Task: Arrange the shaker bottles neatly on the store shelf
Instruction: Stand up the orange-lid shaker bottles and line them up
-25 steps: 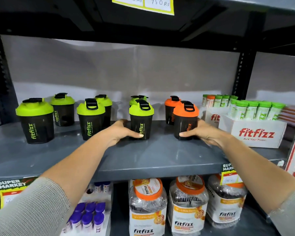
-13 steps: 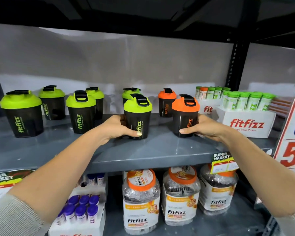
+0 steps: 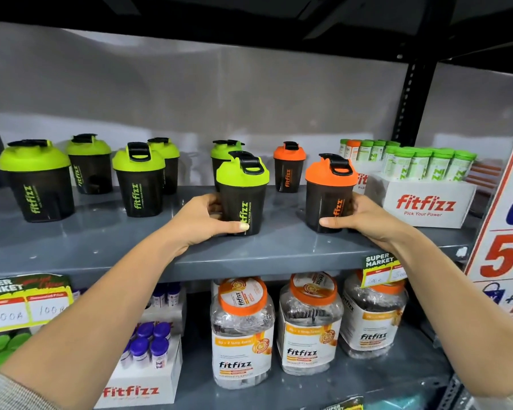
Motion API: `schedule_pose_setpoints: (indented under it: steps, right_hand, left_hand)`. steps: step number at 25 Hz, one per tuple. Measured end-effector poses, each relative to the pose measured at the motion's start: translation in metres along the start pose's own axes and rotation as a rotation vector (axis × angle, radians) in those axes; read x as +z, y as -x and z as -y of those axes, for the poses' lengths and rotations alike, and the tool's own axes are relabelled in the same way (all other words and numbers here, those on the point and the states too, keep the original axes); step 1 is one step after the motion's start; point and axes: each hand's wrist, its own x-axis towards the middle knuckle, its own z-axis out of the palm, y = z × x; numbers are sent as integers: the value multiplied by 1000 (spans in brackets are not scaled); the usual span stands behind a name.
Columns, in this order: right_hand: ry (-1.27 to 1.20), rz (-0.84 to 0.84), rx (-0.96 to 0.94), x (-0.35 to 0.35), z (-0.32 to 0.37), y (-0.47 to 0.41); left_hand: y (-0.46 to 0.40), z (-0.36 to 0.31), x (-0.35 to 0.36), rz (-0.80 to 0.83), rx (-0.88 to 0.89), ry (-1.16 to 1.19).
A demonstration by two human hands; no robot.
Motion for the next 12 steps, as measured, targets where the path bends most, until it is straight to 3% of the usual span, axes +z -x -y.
schedule_pose_setpoints:
  steps: [12]
  right_hand:
    - [-29, 8, 28, 0, 2, 0]
  left_hand:
    - [1, -1, 0, -13, -15, -14]
